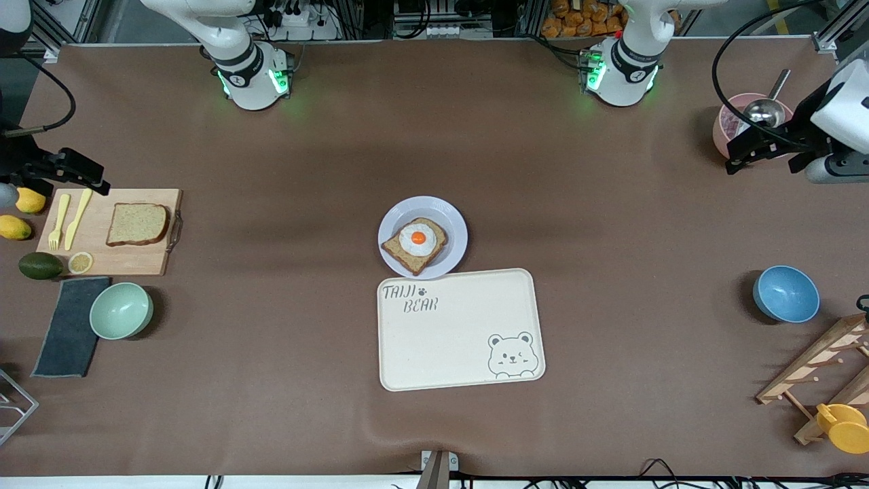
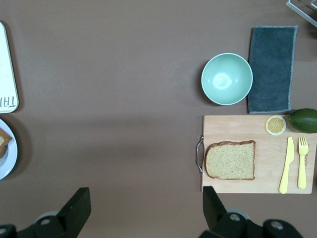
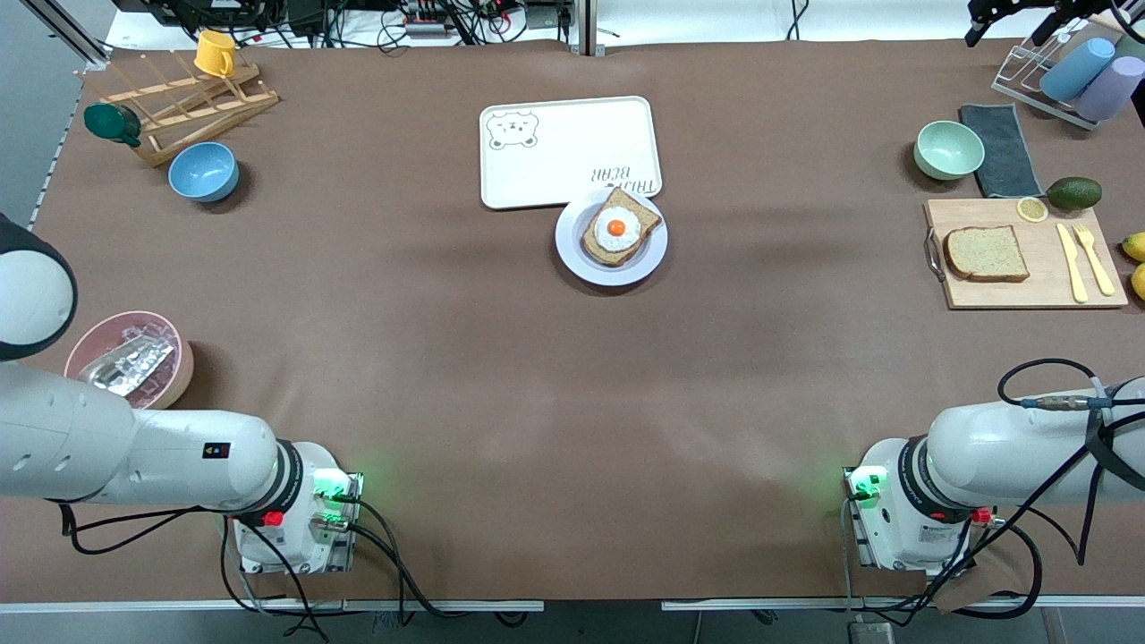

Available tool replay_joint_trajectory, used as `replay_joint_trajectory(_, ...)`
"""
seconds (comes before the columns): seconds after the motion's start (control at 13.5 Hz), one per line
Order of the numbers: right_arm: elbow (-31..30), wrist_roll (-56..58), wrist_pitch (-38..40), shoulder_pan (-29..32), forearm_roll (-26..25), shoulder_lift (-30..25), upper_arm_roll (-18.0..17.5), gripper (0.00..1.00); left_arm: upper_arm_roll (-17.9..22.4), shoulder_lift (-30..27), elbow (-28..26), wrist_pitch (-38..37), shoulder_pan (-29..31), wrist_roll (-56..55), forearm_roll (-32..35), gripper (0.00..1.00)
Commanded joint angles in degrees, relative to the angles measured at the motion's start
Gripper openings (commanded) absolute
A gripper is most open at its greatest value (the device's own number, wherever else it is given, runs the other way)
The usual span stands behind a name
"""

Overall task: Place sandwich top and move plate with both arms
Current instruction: 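Move the right gripper toward the bread slice on the cutting board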

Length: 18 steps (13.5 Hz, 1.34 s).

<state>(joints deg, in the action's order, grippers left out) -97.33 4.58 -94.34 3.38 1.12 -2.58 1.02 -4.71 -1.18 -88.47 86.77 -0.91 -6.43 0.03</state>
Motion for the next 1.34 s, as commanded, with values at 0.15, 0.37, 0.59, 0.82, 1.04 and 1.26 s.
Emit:
replay_joint_trajectory(0.15, -1.1, -0.8, -0.8, -0.5, 0.0, -1.0, -0.1, 1.00, 0.2, 0.6, 1.3, 0.0, -0.3, 0.3, 1.4, 1.00)
replay_joint_trajectory(0.37, -1.1, -0.9, -1.0, -0.7, 0.0, -1.2, -0.1, 1.00, 0.2, 0.7, 1.3, 0.0, -0.1, 0.4, 1.0, 1.00)
replay_joint_trajectory(0.59, -1.1, -0.3, -1.1, 0.1, 0.0, -1.0, 0.2, 1.00, 0.2, 0.8, 1.0, 0.0, -0.1, -0.2, 0.8, 1.00)
replay_joint_trajectory(0.82, -0.9, 2.8, -0.9, 2.3, -0.1, -0.1, 0.4, 1.00, 0.2, 0.8, 0.8, 0.0, 0.0, 0.3, 0.7, 1.00)
replay_joint_trajectory(1.04, -1.0, 7.4, -0.8, 6.9, 0.4, 1.8, 0.3, 1.00, 0.2, 0.9, 0.8, 0.0, -0.1, -0.1, 0.6, 1.00)
replay_joint_trajectory(1.26, -0.8, 10.2, -1.7, 9.0, 1.7, 2.5, 0.4, 1.00, 0.2, 0.9, 0.7, 0.0, 0.0, 0.4, 0.6, 1.00)
